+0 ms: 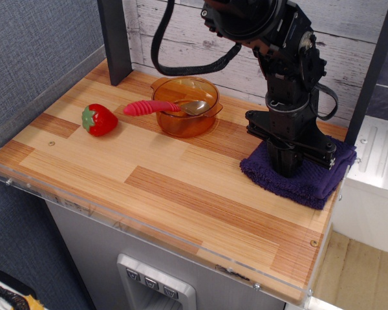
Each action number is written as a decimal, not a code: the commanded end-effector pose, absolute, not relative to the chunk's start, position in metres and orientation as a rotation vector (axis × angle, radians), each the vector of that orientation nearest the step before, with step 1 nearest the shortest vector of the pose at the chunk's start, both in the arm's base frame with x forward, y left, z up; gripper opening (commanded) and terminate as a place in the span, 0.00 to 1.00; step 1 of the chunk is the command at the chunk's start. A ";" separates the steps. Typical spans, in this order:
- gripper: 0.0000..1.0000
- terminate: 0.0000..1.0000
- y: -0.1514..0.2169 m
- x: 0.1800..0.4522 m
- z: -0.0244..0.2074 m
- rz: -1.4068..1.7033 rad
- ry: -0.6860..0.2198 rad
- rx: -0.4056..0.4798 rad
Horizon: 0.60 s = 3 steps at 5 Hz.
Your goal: Move the blue cloth to the upper right corner of table.
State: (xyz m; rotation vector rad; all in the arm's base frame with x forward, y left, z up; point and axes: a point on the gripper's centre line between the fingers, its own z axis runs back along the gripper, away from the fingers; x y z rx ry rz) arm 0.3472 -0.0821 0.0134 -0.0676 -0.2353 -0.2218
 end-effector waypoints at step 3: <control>1.00 0.00 -0.078 0.348 0.061 -0.227 -0.311 -0.054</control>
